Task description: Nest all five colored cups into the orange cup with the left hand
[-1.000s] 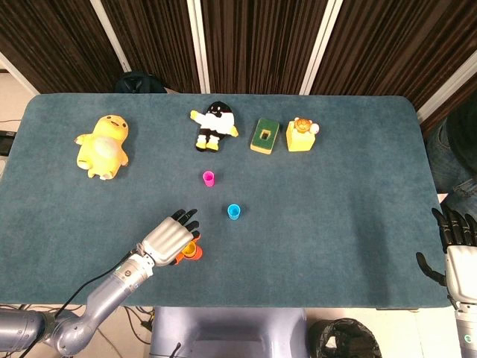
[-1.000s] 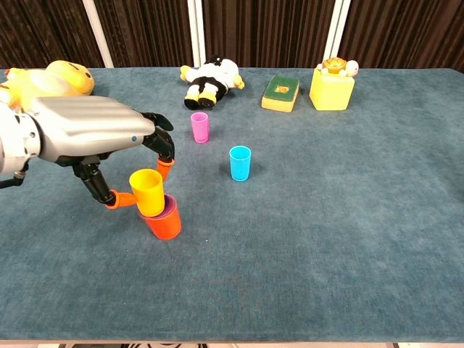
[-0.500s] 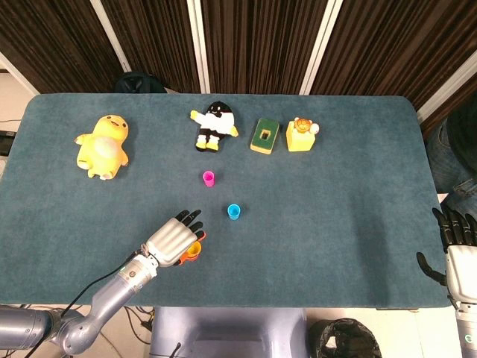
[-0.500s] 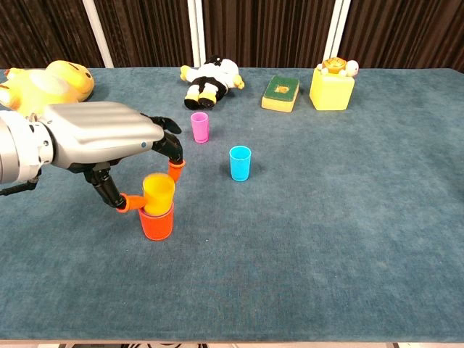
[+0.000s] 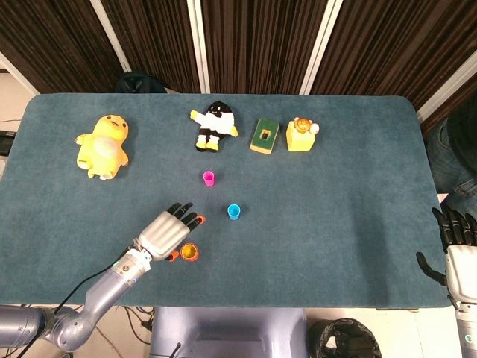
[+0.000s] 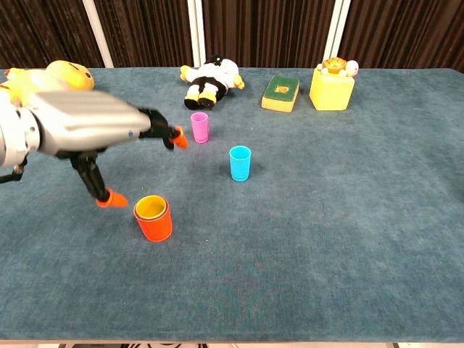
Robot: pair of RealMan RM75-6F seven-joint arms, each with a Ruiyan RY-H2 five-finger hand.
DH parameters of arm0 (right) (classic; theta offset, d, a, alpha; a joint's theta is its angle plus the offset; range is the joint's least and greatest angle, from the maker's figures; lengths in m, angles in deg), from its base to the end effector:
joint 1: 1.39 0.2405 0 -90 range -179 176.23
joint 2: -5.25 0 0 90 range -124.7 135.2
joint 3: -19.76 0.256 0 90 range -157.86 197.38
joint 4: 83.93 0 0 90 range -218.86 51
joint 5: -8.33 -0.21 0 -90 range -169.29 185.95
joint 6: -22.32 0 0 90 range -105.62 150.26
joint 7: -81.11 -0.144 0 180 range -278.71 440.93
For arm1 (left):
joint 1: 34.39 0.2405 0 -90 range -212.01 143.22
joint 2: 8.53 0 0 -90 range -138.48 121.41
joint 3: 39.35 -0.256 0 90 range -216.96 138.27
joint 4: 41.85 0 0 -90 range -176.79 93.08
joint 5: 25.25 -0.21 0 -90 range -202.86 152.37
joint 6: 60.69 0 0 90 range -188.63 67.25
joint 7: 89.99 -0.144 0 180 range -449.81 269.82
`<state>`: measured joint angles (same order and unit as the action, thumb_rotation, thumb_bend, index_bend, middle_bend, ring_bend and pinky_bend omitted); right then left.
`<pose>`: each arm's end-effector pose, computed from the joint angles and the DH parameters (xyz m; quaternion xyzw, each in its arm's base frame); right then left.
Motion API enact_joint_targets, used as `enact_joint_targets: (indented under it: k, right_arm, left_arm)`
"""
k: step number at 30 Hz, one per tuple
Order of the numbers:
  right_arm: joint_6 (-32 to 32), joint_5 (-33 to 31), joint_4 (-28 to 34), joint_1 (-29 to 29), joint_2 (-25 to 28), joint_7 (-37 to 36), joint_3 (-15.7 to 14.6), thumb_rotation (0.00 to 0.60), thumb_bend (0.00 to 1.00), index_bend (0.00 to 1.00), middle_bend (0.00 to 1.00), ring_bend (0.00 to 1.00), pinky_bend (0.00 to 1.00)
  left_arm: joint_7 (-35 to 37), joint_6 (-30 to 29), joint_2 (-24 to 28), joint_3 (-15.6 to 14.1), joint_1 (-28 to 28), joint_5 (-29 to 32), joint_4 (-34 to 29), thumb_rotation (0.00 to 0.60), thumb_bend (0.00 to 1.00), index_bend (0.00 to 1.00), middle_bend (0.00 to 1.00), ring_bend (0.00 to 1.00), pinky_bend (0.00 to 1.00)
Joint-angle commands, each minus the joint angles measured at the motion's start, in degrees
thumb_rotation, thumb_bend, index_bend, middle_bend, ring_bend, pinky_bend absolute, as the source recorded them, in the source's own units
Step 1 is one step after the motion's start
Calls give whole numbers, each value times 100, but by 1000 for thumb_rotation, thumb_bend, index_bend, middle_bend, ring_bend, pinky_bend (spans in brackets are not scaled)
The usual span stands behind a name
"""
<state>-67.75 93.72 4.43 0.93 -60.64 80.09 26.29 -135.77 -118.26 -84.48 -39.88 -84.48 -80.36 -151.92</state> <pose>-0.3210 -0.1796 0.1773 0.5539 -0.3514 0.4137 0.6313 -0.1101 0.2828 0.0088 -0.8578 -0.2434 -0.2540 0.3747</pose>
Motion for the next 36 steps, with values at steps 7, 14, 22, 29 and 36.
enact_joint_targets:
  k: [7, 14, 22, 29, 36]
  right_arm:
    - [32, -7, -5, 13, -13, 16, -6, 600, 374, 72, 46, 72, 36]
    - [53, -31, -18, 24, -28, 36, 4, 600, 374, 72, 45, 72, 36]
    - [30, -45, -33, 14, -11, -14, 20, 600, 374, 72, 46, 72, 36]
    - [8, -67, -30, -4, 8, -44, 31, 600, 374, 72, 46, 72, 36]
    - [-1, -86, -29, -9, 18, -73, 47, 600, 373, 72, 46, 72, 36]
  left_arm:
    - [1357, -265, -610, 520, 240, -453, 1101, 600, 173, 133, 174, 0, 129]
    - [1790, 56, -1206, 1015, -125, -504, 1861, 600, 173, 136, 174, 0, 129]
    - [1370, 406, -1775, 1366, -646, 10, 2386, 600, 173, 178, 184, 0, 130]
    - [975, 577, -2167, 1417, -948, 440, 2738, 600, 173, 186, 186, 0, 130]
    - [748, 648, -2404, 1390, -1103, 726, 2974, 600, 175, 278, 205, 0, 129]
